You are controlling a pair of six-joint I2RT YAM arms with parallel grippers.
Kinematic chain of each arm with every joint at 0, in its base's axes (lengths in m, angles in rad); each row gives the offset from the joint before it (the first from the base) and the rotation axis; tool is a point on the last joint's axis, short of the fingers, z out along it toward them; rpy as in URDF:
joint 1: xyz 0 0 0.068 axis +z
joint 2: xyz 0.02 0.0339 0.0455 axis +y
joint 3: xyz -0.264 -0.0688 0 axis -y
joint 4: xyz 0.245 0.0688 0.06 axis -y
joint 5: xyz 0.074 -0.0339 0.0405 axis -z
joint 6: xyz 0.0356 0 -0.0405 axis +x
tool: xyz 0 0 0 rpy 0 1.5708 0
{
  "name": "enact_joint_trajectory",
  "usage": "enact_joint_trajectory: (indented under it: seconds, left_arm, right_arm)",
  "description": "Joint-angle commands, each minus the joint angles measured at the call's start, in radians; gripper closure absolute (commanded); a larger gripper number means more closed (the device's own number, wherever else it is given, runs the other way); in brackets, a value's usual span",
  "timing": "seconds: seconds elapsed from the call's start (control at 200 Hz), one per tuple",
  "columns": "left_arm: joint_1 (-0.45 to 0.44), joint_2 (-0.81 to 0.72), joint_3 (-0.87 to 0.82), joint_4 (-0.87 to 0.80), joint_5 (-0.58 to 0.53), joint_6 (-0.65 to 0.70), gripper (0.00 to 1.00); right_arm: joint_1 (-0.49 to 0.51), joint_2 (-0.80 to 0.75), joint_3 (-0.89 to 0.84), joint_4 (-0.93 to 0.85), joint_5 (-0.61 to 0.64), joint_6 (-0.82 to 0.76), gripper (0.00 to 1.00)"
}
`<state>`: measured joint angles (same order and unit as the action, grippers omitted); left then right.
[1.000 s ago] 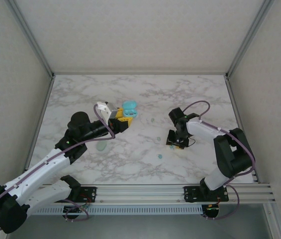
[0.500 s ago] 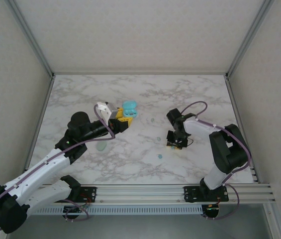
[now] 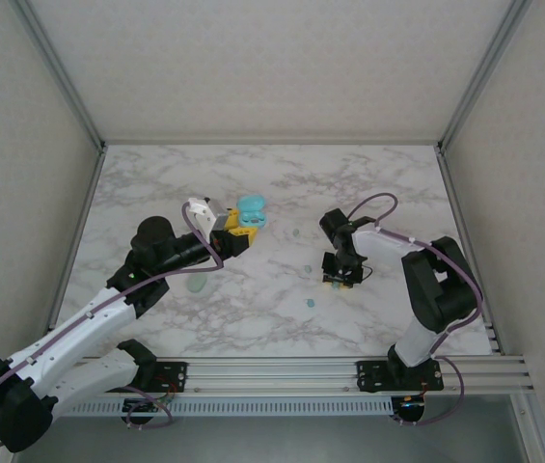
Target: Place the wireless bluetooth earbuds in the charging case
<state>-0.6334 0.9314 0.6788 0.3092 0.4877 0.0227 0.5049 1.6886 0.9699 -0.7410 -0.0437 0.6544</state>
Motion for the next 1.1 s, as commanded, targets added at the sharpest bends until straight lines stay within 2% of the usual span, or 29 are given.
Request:
enact_joint_trajectory:
  seconds: [0.0, 0.285, 0.596, 0.981, 1.096]
  left_arm:
    - [-0.011, -0.003, 0.022, 0.009, 0.000, 0.002, 0.81]
    - [-0.012, -0.002, 0.022, 0.005, 0.000, 0.001, 0.81]
    - [-0.011, 0.003, 0.027, 0.007, 0.003, -0.001, 0.81]
    - [-0.011, 0.005, 0.032, -0.001, 0.006, -0.002, 0.81]
    - [-0.012, 0.002, 0.030, -0.001, 0.003, 0.000, 0.81]
  right_arm:
    - [0.008, 0.023, 0.026, -0.009, 0.047, -0.019, 0.71]
    - [0.012, 0.037, 0.032, -0.009, 0.051, -0.037, 0.75]
    - [0.014, 0.046, 0.037, -0.016, 0.065, -0.035, 0.71]
    - [0.015, 0.011, 0.027, 0.013, 0.044, -0.070, 0.81]
    - [0.018, -0.037, 0.026, 0.027, -0.010, -0.099, 0.82]
